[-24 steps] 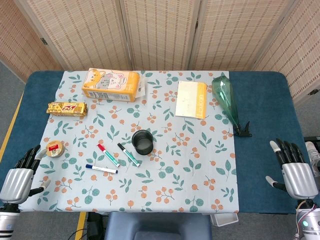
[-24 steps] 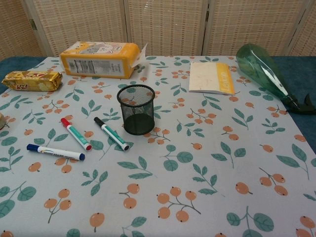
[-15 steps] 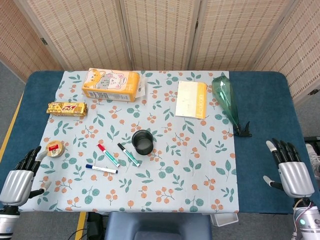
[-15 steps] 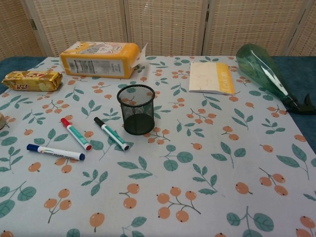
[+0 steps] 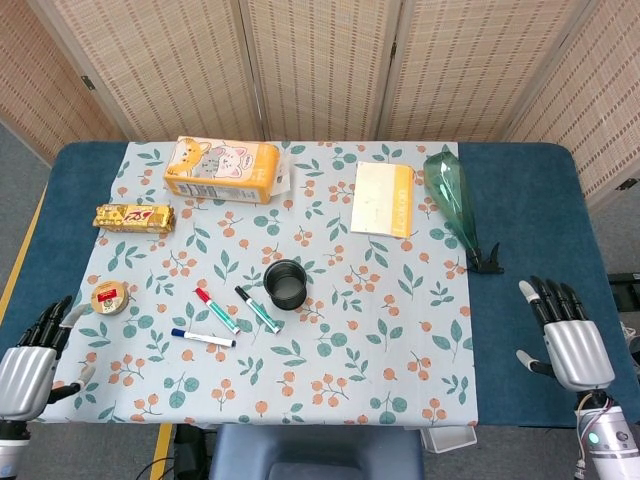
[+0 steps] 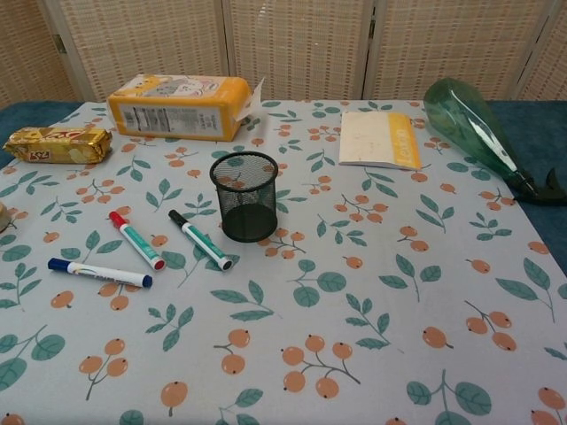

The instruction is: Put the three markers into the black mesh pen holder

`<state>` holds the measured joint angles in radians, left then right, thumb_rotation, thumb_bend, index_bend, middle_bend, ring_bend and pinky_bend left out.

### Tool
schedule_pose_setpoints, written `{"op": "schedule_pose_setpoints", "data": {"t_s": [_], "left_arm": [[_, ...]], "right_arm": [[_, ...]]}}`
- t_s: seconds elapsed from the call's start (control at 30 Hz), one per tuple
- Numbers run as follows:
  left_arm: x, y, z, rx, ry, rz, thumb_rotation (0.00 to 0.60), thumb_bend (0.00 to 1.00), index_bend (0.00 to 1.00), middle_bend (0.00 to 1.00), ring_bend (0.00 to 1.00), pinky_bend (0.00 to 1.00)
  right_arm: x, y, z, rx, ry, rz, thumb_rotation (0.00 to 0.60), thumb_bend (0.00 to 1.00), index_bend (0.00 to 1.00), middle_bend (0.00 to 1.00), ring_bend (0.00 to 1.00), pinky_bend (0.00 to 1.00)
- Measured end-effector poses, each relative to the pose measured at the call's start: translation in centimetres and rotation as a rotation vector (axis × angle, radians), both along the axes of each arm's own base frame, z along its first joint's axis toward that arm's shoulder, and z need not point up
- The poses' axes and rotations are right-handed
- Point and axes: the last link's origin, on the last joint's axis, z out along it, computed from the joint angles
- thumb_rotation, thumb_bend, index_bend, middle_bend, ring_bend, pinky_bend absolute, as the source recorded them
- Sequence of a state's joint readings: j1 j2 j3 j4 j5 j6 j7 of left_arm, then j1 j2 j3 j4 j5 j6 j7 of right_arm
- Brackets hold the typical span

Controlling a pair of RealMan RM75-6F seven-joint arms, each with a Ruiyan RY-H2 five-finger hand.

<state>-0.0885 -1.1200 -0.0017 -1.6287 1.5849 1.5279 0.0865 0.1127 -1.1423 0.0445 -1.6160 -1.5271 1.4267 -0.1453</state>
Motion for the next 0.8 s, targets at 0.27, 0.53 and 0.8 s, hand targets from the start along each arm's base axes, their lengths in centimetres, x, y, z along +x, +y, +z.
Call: {"op": "schedule_pose_setpoints", "data": {"t_s": [0.27,0.53,0.8], "left_arm": [[0.3,0.5,-0.1,0.038,0.01,-0.111,0.6,0.27,0.01,0.61,0.73,0.77],[0.3,1.1,-0.2,0.1,-0.026,-0.19,0.6,0.27,0.2,1.0,0.93,0.93],[1.1,2.2,-1.6,-0.071,-0.167,-0.212,0.6,0.27,0.39,1.0,0.97,0.98]], "right_arm": [[-0.2,0.0,0.3,-0.015,-0.005,-0.006,0.6,0.11,0.0,0.0,0.0,0.0],[-0.2,0.1,0.3,-0.019,-0.004,-0.005,0.6,0.11,0.0,0.0,0.0,0.0],[-0.4,-0.4,0.4,-0.012,-0.005,-0.015,0.6,0.11,0.0,0.0,0.0,0.0]]}}
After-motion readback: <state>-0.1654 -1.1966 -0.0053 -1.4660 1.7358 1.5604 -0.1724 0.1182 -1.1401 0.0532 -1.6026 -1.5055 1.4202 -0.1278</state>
